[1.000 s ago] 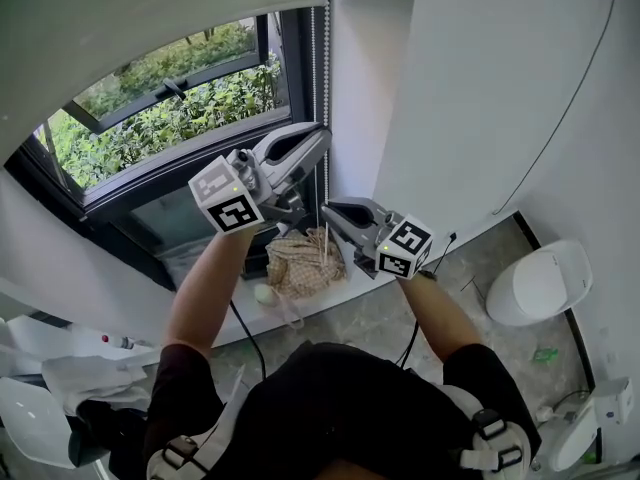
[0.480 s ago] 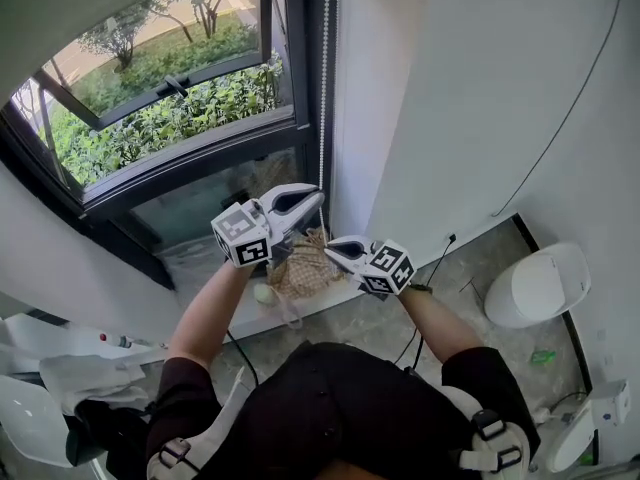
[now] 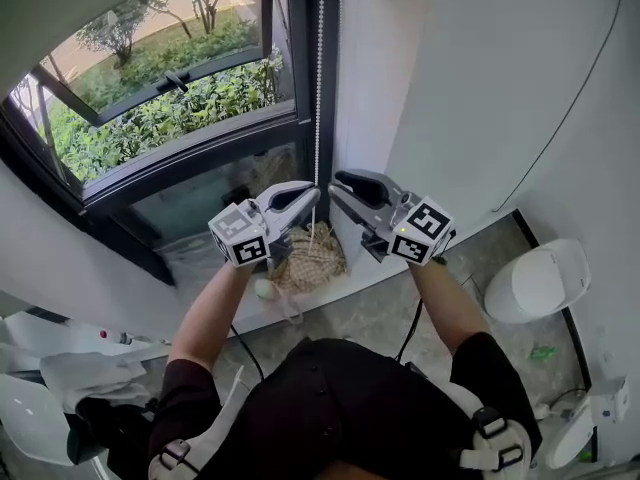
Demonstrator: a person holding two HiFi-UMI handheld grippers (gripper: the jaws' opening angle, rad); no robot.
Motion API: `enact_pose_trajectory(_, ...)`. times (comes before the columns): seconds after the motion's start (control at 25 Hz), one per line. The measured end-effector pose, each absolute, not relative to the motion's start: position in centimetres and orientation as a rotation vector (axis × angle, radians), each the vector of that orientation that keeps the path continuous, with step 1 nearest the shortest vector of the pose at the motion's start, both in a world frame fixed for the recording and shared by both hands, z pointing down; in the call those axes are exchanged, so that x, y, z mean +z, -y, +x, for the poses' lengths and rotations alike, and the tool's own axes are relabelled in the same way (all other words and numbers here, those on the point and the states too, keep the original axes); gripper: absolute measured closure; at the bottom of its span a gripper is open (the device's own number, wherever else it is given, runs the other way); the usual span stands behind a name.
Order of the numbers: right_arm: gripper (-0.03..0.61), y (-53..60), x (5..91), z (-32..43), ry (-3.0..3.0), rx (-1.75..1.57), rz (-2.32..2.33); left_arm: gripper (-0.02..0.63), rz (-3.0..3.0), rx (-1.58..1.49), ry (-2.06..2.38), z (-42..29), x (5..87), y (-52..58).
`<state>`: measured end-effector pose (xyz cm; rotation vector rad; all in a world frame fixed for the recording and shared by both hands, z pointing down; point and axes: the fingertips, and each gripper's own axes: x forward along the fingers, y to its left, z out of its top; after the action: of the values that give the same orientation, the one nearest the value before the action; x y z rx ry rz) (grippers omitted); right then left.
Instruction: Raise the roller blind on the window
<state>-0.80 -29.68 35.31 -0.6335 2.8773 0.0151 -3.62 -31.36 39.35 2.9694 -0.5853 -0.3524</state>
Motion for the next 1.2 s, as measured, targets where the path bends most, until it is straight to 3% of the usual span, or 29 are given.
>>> enact_pose_trajectory(0.2, 0.465, 29.5, 29.2, -3.7, -2.829, 0.216, -0.612, 0.598, 2.952, -0.351, 0.569, -3.4, 39.4, 30.5)
enact_pose_trajectory(0.44, 0.486, 30.9, 27.3, -5.3, -2.843, 0.226, -0.629, 0.598, 2.913, -0.384, 0.617, -4.4, 39.3, 30.6)
enact_pose_trajectory(1.0, 0.467, 32.7, 21.9, -4.6, -2.696, 0.142, -0.639, 0.598, 2.894, -0.41, 0.6, -5.0, 39.6, 30.4)
enact_pose_trajectory(1.08, 0.533, 32.7, 22.0, -4.7, -2.696, 0.16, -0.657, 0.598, 2.89, -0.417, 0.6, -4.9, 39.6, 30.3)
enact_pose_trajectory(1.2, 0.563, 32.9, 22.1, -4.6, -2.679, 0.16, -0.677, 0.598, 2.89, -0.428, 0.603, -5.0, 39.6, 30.7)
